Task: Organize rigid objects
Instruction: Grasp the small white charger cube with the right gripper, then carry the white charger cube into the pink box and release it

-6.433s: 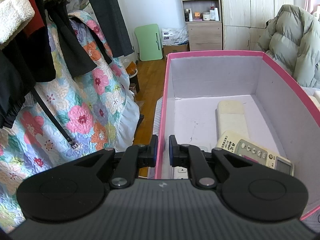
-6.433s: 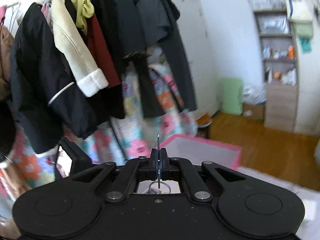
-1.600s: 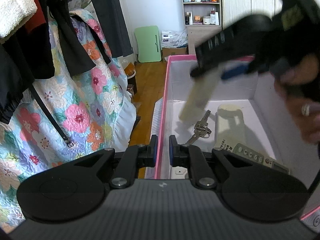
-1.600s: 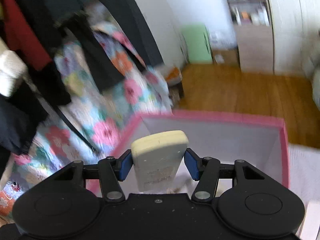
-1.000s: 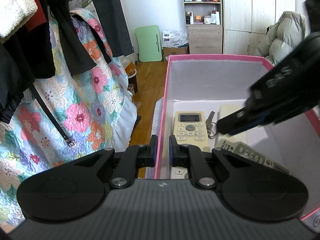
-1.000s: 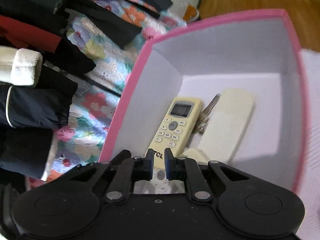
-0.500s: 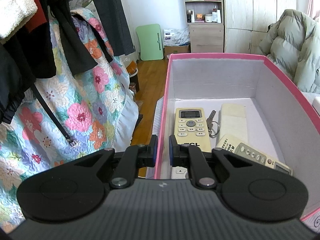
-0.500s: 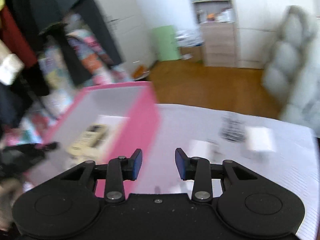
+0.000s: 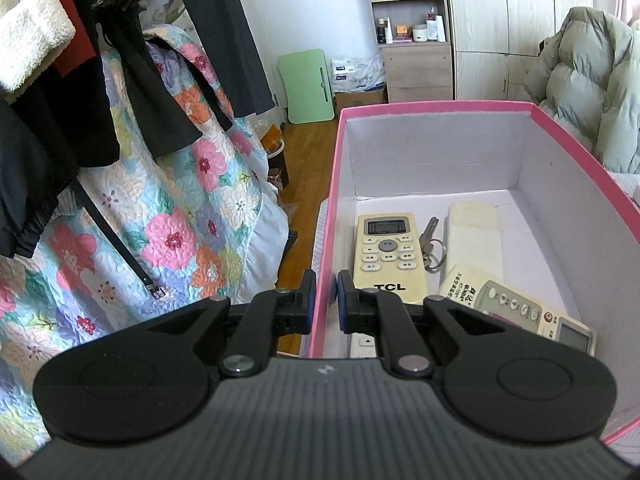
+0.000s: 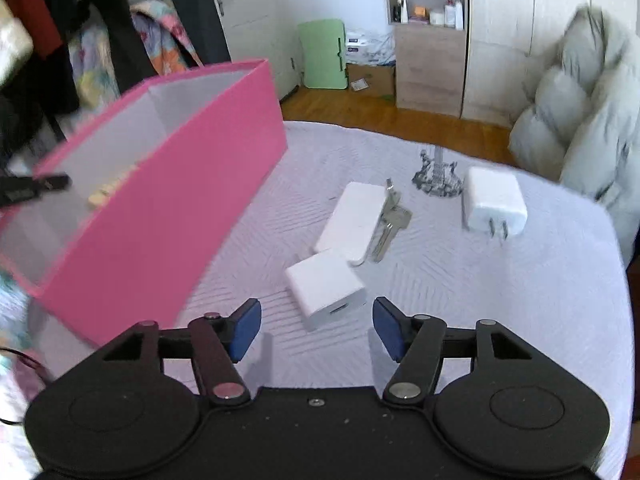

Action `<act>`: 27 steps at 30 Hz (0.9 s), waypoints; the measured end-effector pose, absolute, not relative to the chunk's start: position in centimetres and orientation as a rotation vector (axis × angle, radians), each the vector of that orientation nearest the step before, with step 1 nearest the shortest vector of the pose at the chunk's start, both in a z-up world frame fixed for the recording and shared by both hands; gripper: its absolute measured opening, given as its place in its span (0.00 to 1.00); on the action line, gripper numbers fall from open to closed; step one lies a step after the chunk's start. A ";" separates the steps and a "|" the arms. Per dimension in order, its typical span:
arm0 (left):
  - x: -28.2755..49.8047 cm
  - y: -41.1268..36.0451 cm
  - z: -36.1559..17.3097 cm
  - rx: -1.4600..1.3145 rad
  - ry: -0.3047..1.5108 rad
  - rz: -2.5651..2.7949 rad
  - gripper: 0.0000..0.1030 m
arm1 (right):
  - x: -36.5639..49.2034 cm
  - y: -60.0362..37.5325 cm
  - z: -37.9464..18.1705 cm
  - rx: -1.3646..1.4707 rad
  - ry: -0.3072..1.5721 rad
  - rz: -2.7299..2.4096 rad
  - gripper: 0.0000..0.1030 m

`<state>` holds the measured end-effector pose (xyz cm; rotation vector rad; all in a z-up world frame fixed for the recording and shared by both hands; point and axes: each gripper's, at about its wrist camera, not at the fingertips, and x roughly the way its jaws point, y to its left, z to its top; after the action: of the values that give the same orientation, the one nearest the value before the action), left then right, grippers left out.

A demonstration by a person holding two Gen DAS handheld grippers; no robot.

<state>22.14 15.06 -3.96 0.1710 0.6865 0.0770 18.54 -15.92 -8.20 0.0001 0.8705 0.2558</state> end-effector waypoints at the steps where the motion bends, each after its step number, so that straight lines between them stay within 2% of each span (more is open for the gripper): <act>1: 22.1 15.1 -4.0 0.170 0.685 0.078 0.10 | 19.0 -15.6 -8.7 -0.042 0.865 0.234 0.66; 4: 22.1 15.1 -3.9 0.169 0.683 0.077 0.10 | 19.7 -15.3 -9.8 -0.101 0.848 0.229 0.67; 9: 22.1 15.0 -3.9 0.168 0.683 0.077 0.10 | 20.3 -15.9 -11.2 -0.022 0.808 0.244 0.67; 10: 22.1 15.0 -3.9 0.170 0.684 0.078 0.10 | 20.1 -15.8 -11.3 -0.025 0.798 0.247 0.64; 11: 22.1 15.1 -3.9 0.169 0.684 0.077 0.10 | 19.9 -15.5 -11.3 -0.038 0.790 0.256 0.50; 27: 22.1 15.0 -3.9 0.171 0.684 0.076 0.10 | 17.2 -15.4 -5.8 0.043 0.662 0.258 0.48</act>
<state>22.12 15.02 -3.90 0.1709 0.6836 0.0762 17.22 -15.42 -5.80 0.0426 0.6618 0.2584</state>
